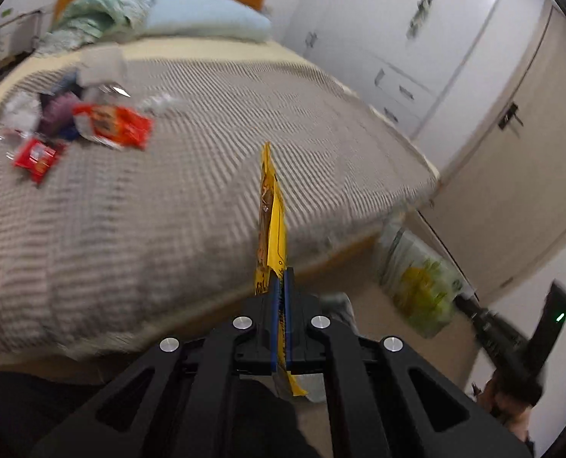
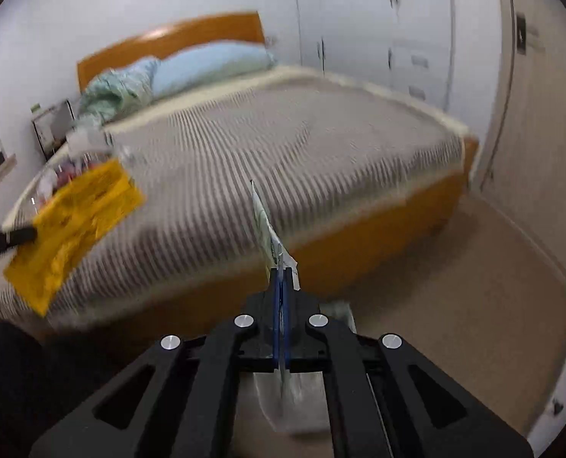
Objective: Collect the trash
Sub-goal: 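Carry both to the trash bin, open right to drop leaflet while left lowers bag, then open the left tool to drop the yellow bag into the bin, then return the left tool to the bed and grasp the small red snack packet, then grasp the red-orange snack bag with the right tool while left holds the red packet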
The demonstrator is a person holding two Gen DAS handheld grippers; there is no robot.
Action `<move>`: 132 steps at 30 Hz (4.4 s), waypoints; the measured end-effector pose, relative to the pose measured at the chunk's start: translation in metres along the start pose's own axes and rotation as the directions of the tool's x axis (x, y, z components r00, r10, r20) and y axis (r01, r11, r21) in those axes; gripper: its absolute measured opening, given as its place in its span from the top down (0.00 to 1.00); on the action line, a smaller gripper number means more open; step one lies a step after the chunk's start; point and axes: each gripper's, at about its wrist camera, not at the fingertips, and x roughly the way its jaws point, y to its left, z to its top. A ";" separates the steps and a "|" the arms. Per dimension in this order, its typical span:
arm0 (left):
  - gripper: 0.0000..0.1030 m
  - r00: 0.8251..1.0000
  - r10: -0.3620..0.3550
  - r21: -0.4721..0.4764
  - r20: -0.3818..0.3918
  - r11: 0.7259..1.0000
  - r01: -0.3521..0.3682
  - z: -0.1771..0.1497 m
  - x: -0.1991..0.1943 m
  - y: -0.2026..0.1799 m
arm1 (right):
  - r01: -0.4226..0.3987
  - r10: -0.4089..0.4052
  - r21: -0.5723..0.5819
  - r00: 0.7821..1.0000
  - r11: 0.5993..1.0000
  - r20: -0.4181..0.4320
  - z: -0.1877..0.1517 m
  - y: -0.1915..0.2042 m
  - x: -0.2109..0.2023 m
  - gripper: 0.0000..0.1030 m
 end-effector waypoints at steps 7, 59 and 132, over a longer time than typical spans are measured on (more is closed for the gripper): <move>1.00 0.980 0.041 -0.016 -0.192 0.999 -0.045 -0.031 0.062 -0.036 | 0.006 0.006 0.048 0.973 0.999 -0.230 -0.090 -0.045 0.121 0.99; 0.22 0.606 0.237 0.136 -0.760 0.969 -0.208 -0.143 0.388 -0.098 | -0.072 0.153 0.318 0.959 0.945 -0.239 -0.206 -0.162 0.138 0.27; 0.97 0.928 -0.011 -0.483 0.372 0.851 0.204 0.112 -0.025 0.379 | -0.388 0.353 -0.211 0.917 0.897 -0.185 0.167 0.377 0.265 0.16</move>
